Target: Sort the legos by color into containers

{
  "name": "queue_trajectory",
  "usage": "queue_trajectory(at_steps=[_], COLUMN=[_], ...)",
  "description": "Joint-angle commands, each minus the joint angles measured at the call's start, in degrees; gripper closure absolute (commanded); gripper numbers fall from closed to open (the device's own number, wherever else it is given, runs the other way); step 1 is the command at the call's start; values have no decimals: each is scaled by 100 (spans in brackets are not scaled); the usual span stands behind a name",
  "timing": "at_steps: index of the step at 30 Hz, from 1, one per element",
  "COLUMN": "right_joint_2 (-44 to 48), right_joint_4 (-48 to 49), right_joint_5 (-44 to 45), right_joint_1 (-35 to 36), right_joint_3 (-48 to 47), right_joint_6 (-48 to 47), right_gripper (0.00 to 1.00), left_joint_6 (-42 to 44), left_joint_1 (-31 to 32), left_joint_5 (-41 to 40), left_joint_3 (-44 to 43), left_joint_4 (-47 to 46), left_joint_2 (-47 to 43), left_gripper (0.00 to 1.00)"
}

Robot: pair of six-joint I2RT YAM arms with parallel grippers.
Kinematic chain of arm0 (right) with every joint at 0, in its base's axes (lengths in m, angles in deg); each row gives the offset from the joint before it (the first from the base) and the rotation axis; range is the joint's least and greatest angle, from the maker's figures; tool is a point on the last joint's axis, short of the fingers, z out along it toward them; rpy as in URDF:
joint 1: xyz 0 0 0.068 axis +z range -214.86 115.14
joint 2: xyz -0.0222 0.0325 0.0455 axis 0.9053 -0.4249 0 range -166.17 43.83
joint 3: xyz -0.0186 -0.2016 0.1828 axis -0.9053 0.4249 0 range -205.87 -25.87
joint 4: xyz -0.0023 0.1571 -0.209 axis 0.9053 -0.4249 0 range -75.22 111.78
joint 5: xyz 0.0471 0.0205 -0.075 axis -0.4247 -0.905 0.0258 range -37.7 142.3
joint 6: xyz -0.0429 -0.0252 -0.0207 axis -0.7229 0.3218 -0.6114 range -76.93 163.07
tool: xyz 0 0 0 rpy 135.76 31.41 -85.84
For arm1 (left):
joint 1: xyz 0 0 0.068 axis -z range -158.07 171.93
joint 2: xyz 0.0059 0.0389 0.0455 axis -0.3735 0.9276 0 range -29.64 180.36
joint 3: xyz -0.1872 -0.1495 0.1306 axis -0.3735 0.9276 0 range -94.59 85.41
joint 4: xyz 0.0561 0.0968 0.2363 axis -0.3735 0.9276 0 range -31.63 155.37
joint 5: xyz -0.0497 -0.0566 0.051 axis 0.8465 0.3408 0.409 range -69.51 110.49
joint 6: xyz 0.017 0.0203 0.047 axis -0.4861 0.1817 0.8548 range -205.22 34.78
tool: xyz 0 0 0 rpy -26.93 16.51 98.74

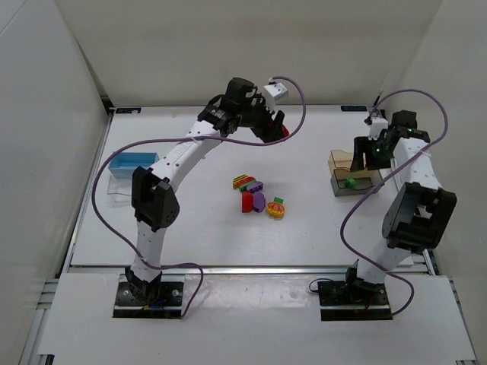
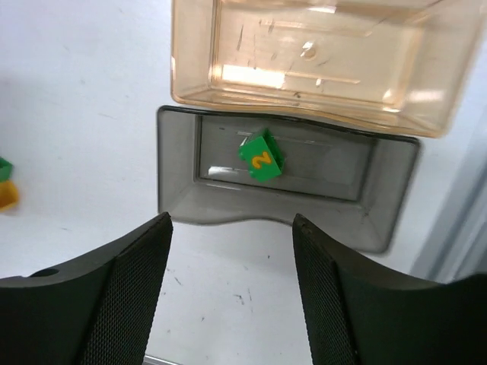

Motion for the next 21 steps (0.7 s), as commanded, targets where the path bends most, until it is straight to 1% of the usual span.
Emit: queue_trajectory(at_steps=[1, 2, 4, 5, 8, 11, 13, 16, 17, 18, 19, 20, 21], right_joint_2=[892, 894, 1182, 1297, 1597, 1764, 1843, 1949, 1958, 1940, 1923, 1896, 1809], right_joint_4=[-174, -218, -314, -315, -499, -772, -851, -773, -729, -606, -527, -474, -352], right_joint_5=[-263, -254, -245, -254, -420, -561, -640, -920, -957, -966, -966, -966, -948], right_joint_1=[-336, -425, -609, -854, -1189, -1427, -1454, -1402, -1349, -1270, -1095, -981, -727], right_joint_3=[-456, -492, -553, -580, -702, -756, -703, -536, -475, -440, -405, -361, -352], right_joint_6=[260, 261, 374, 410, 419, 331, 279, 287, 331, 357, 384, 393, 428], right_gripper=[31, 31, 31, 31, 30, 30, 30, 30, 30, 30, 30, 30, 30], left_joint_6=[-446, -447, -473, -482, -587, -894, -1140, -1264, -1229, -1159, -1054, -757, -693], left_joint_1=[138, 173, 287, 340, 463, 446, 358, -89, -264, -579, -748, -897, -1212], left_joint_5=[675, 676, 816, 852, 940, 686, 414, 80, 18, -79, -184, -429, -536], left_joint_3=[-972, -976, -1482, -1616, -2091, -2338, -2434, -2391, -2217, -2058, -1822, -1263, -935], left_joint_4=[-116, -116, -168, -186, -465, -800, -836, -644, -538, -276, -222, -169, -133], left_joint_2=[506, 649, 1069, 1211, 1669, 2003, 2013, 1776, 1645, 1304, 1074, 828, 295], left_gripper=[65, 65, 65, 65, 65, 67, 70, 74, 75, 76, 76, 77, 77])
